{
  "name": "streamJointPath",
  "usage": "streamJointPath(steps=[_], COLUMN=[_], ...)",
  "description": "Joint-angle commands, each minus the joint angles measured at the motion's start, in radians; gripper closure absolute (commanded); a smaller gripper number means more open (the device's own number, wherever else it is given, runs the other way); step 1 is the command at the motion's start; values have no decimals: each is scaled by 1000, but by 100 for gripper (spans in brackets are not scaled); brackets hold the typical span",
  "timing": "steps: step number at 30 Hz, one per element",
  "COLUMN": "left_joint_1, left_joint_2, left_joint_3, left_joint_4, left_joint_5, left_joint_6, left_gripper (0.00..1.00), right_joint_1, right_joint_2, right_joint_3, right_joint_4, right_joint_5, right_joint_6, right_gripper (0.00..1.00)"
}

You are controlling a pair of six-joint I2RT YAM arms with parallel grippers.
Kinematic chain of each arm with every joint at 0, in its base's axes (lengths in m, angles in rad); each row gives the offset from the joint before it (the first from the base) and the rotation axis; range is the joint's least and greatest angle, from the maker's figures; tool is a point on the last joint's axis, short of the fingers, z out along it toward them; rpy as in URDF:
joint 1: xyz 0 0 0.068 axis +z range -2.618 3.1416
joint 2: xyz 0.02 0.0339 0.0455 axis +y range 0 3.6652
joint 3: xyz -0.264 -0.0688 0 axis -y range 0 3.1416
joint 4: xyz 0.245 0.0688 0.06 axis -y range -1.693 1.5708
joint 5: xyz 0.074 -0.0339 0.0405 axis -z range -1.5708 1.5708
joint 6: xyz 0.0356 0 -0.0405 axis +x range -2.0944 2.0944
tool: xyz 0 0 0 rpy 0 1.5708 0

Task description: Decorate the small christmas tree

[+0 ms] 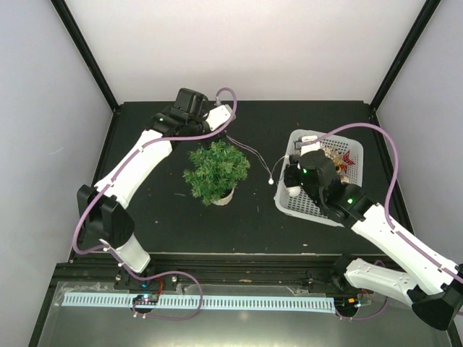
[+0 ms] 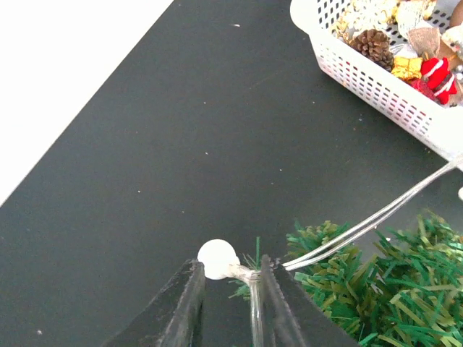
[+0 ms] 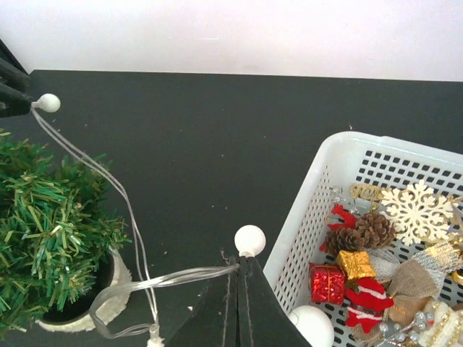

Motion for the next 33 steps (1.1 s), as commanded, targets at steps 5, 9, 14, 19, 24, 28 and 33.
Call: streamJointPath(steps=[5, 9, 14, 19, 24, 28, 33], left_joint_1=[7, 7, 10, 13, 14, 13, 13], left_joint_2=[28, 28, 23, 25, 40, 48, 45], left_joint_3=[54, 65, 74, 81, 99, 115, 119], left_joint_4=[-60, -59, -60, -56, -57, -63, -63], left_joint_5=[13, -1, -16, -20, -22, 0, 47], left_joint_6=[-7, -7, -3, -6, -15, -17, 0], left_gripper=[59, 48, 40, 37, 35, 31, 24], right_joint_1=[3, 16, 30, 52, 62, 69, 68], right_joint_2=[-90, -121, -136, -125, -128, -138, -146], right_joint_3=[-31, -41, -56, -68, -69, -75, -77], right_joint_4=[-53, -81, -109, -121, -136, -149, -150], right_joint_5=[-46, -45, -76, -78, -87, -82, -75], right_joint_6=[50, 62, 74, 82, 90, 96, 98], right_gripper=[99, 99, 99, 99, 99, 99, 99])
